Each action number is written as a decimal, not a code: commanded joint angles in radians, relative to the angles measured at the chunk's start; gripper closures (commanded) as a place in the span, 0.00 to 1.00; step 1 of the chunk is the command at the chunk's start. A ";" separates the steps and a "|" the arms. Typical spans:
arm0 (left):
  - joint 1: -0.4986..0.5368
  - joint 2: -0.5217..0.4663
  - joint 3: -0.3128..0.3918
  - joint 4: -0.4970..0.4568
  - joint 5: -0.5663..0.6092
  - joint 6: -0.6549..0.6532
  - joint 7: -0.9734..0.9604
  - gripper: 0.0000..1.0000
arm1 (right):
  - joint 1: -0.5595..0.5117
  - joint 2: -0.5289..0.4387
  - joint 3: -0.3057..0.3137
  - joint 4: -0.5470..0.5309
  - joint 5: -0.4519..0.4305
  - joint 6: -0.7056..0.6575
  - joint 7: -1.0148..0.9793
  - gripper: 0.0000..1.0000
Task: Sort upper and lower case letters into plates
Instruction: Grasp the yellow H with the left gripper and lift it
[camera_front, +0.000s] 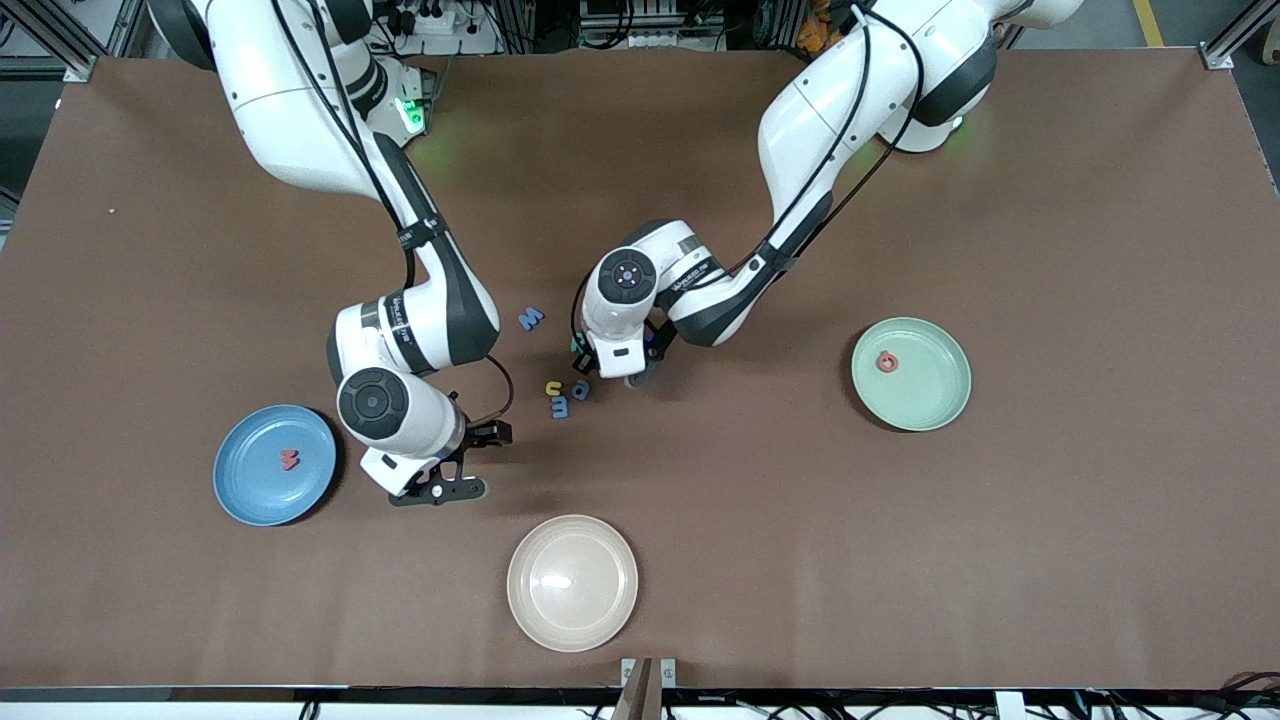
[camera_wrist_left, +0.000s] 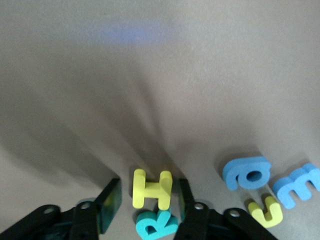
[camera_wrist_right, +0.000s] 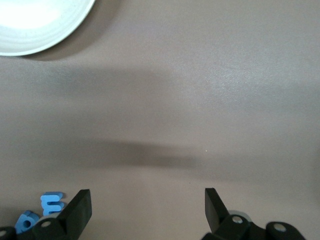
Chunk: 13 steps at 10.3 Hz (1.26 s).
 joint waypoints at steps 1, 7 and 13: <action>-0.020 0.018 0.013 0.014 -0.039 -0.002 0.002 0.65 | 0.001 -0.009 0.000 -0.013 -0.006 0.009 0.021 0.00; 0.028 -0.015 0.004 0.011 -0.040 -0.106 0.048 0.80 | 0.010 -0.009 0.000 -0.018 -0.009 0.020 0.023 0.00; 0.476 -0.164 -0.259 -0.046 -0.057 -0.495 0.417 0.79 | 0.148 0.033 0.002 -0.077 -0.003 0.139 0.127 0.00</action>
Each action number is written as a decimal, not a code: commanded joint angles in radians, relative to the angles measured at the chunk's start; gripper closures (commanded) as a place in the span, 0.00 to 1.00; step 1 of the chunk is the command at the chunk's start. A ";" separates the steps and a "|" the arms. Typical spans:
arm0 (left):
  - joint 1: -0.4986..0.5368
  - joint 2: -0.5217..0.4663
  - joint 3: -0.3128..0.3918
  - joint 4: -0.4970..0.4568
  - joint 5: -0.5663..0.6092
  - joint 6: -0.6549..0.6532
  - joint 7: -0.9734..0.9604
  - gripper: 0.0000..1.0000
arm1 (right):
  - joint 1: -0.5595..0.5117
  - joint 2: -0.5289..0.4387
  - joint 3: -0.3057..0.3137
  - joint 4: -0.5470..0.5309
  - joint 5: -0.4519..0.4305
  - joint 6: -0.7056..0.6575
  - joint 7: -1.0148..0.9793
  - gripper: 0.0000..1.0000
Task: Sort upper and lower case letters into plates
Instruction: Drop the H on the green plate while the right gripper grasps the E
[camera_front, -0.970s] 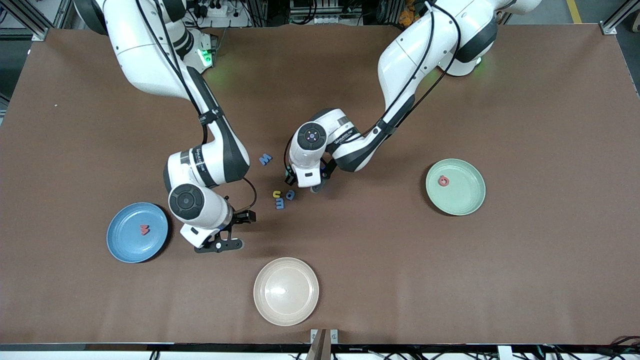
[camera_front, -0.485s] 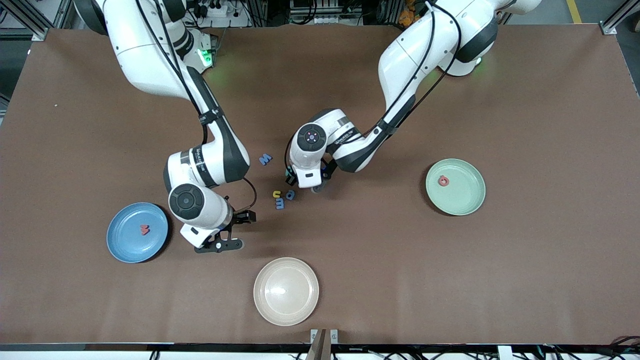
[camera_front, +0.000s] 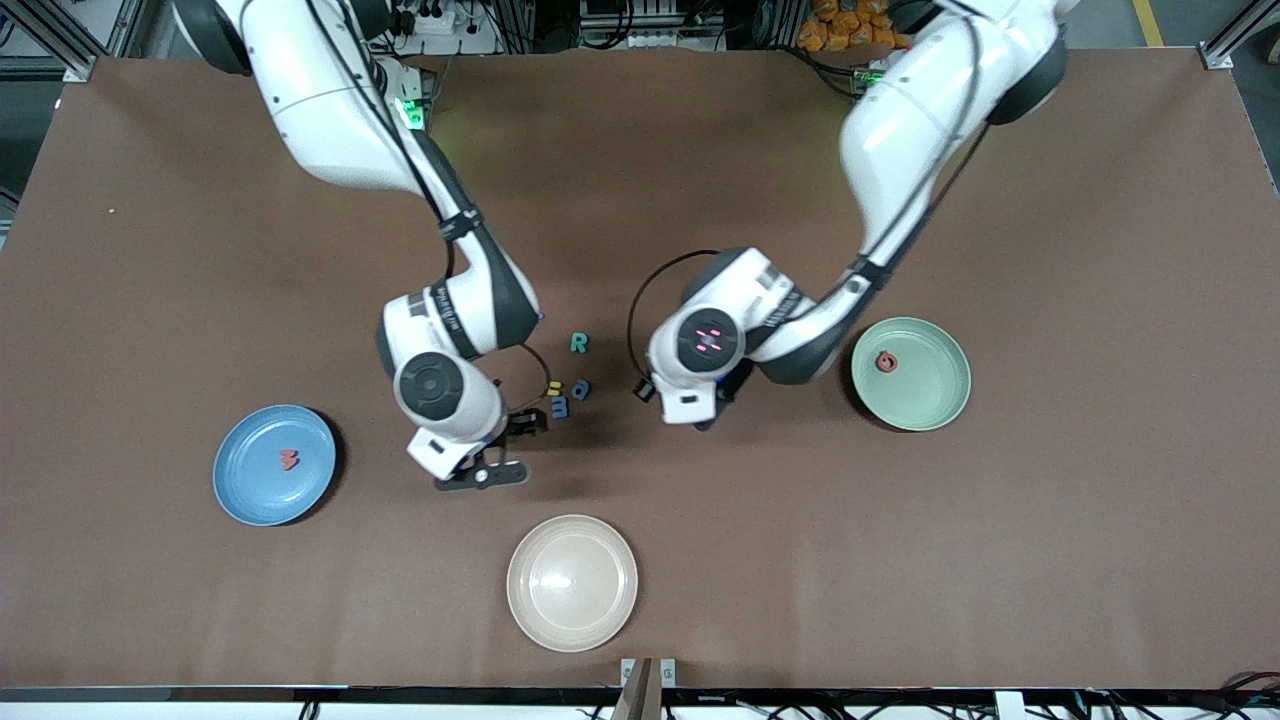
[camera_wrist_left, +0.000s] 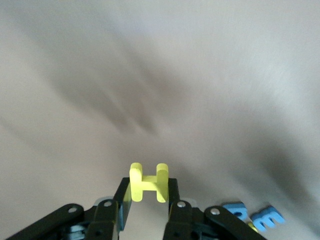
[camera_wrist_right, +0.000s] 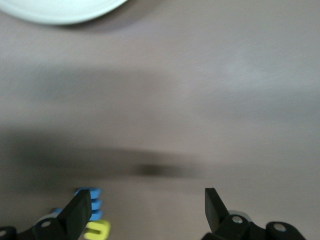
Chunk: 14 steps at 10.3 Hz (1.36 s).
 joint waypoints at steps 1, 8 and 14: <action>0.185 -0.080 -0.108 -0.119 0.003 -0.138 0.188 0.79 | 0.070 0.000 -0.005 -0.074 -0.003 0.109 0.076 0.00; 0.523 -0.495 -0.119 -0.654 0.016 -0.038 0.864 0.79 | 0.109 -0.009 -0.007 -0.205 -0.011 0.272 0.158 0.00; 0.770 -0.599 -0.119 -1.019 0.017 0.358 1.358 0.79 | 0.109 -0.013 -0.007 -0.209 -0.009 0.263 0.160 0.00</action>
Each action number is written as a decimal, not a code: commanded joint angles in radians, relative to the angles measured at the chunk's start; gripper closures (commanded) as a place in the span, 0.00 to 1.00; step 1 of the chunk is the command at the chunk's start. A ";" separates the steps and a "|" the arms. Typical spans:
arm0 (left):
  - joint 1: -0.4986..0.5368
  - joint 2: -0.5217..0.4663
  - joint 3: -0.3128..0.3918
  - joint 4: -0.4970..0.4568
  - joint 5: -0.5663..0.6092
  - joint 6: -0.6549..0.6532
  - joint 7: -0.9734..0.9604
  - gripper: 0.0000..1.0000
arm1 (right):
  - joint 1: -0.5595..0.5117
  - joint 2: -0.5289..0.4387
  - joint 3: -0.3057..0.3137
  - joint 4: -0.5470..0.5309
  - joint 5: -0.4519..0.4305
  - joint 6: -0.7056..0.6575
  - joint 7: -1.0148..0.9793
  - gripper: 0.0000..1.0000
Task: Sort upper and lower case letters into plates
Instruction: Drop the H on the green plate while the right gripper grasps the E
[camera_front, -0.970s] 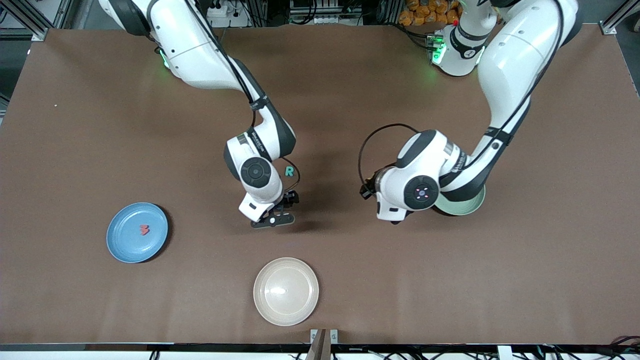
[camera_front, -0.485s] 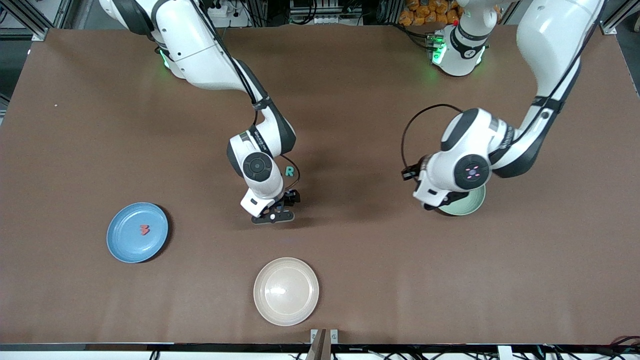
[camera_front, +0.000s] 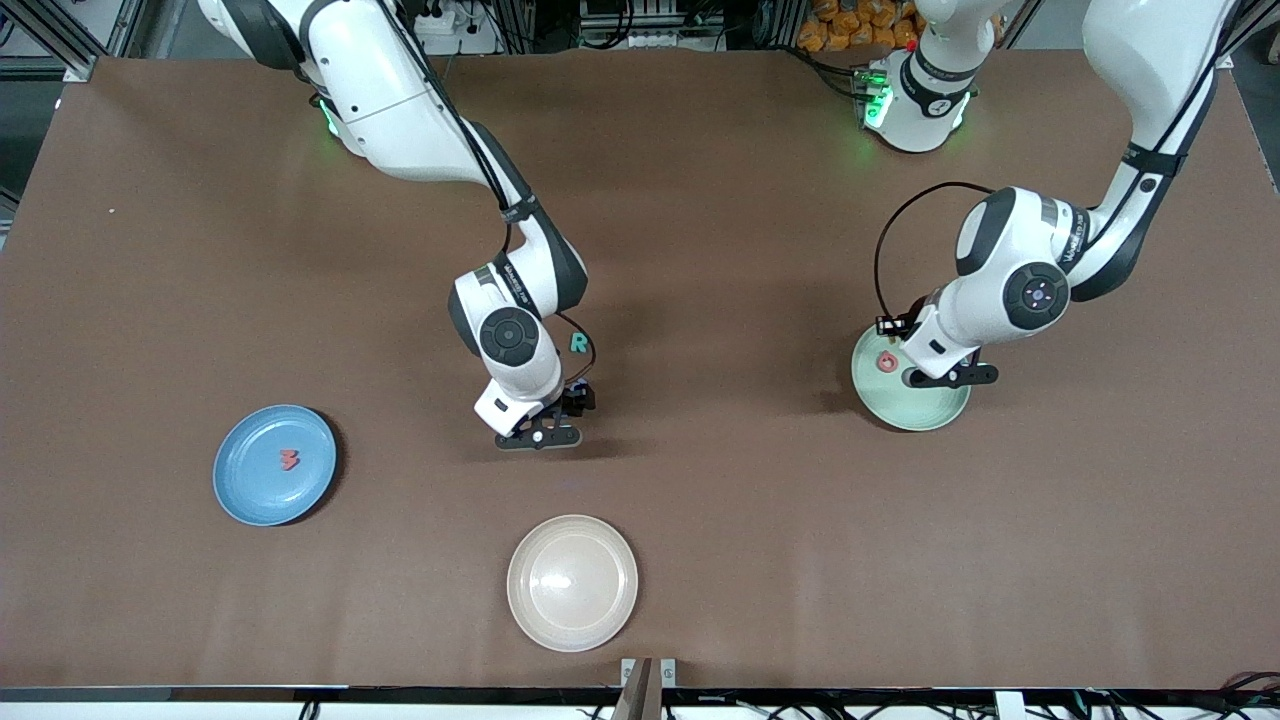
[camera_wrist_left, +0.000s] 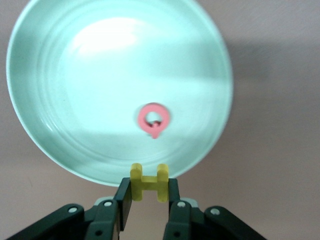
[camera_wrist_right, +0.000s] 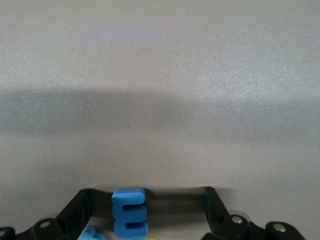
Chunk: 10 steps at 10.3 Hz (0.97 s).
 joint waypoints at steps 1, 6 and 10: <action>0.079 -0.020 -0.009 -0.052 0.013 0.078 0.161 0.79 | 0.004 -0.028 0.004 -0.035 -0.007 0.003 0.021 0.00; 0.081 0.020 -0.009 -0.028 0.016 0.090 0.184 0.12 | 0.002 -0.037 0.004 -0.035 -0.007 -0.031 0.021 0.84; -0.004 0.028 -0.011 0.003 0.016 0.054 0.021 0.04 | 0.005 -0.060 0.004 -0.035 -0.007 -0.039 -0.036 1.00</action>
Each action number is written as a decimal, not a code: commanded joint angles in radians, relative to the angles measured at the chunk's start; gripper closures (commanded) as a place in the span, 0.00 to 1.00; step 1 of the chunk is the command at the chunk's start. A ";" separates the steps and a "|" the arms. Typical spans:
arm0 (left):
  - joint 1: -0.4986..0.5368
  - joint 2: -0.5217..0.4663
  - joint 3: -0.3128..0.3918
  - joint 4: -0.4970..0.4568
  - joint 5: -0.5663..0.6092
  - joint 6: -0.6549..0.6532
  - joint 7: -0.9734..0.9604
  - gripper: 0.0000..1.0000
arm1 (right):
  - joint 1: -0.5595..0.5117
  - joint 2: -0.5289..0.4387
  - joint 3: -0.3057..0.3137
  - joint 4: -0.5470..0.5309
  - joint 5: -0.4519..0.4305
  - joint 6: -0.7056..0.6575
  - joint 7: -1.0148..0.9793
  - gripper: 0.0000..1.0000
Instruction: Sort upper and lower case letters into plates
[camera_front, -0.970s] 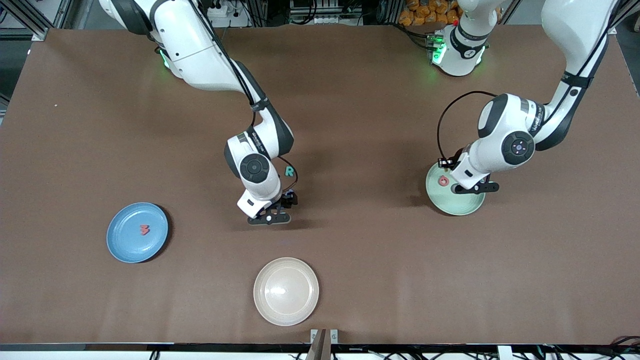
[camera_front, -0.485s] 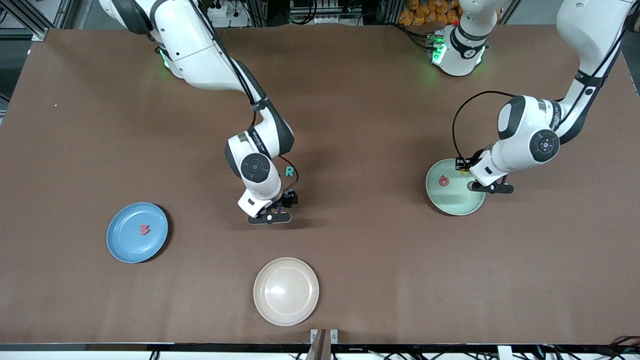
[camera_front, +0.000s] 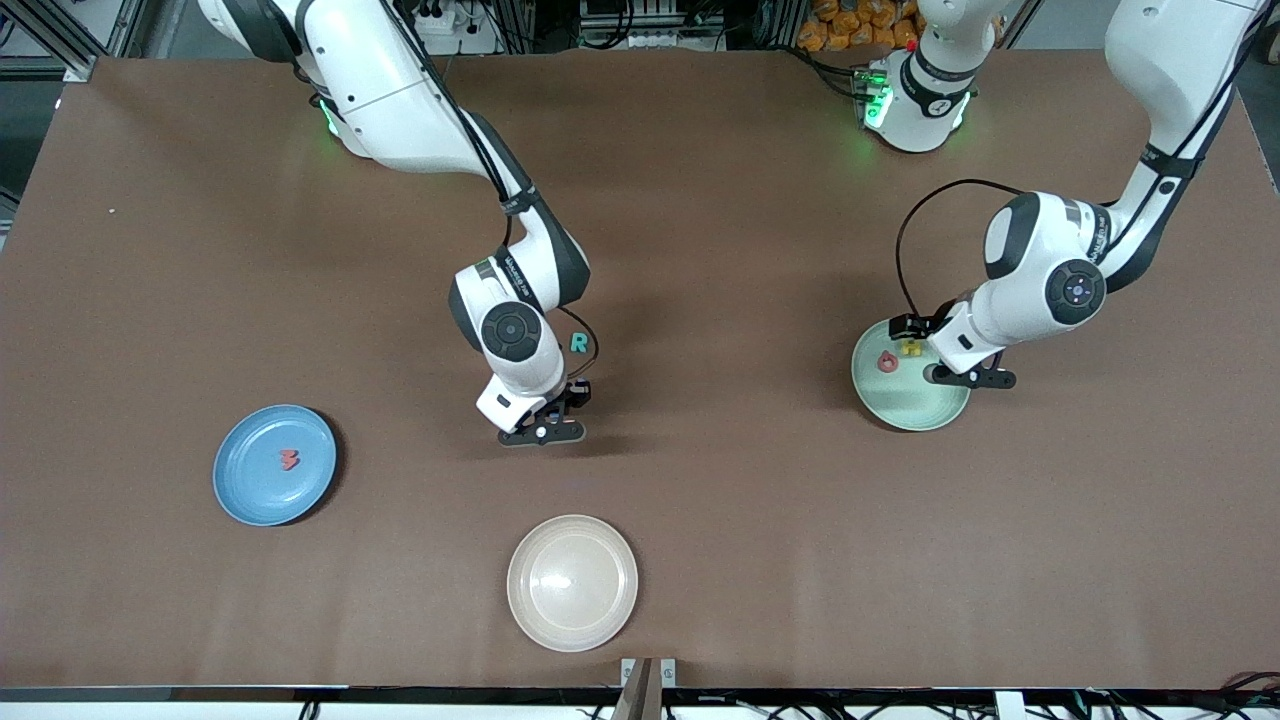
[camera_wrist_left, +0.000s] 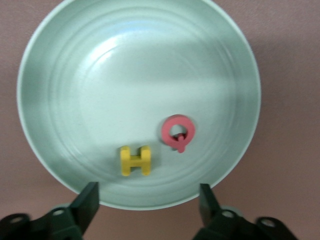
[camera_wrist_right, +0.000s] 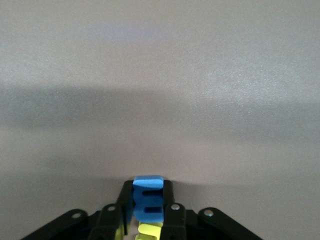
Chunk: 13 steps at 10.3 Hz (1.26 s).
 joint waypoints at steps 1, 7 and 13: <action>-0.092 0.005 -0.007 0.044 0.013 -0.034 -0.182 0.04 | -0.003 -0.044 0.001 -0.034 -0.007 -0.006 -0.018 1.00; -0.403 0.111 -0.015 0.241 -0.179 -0.037 -0.648 0.00 | -0.284 -0.105 0.001 0.033 -0.004 -0.196 -0.434 1.00; -0.955 0.331 0.238 0.596 0.136 -0.036 -0.951 0.00 | -0.532 -0.099 -0.002 0.036 -0.021 -0.197 -0.895 1.00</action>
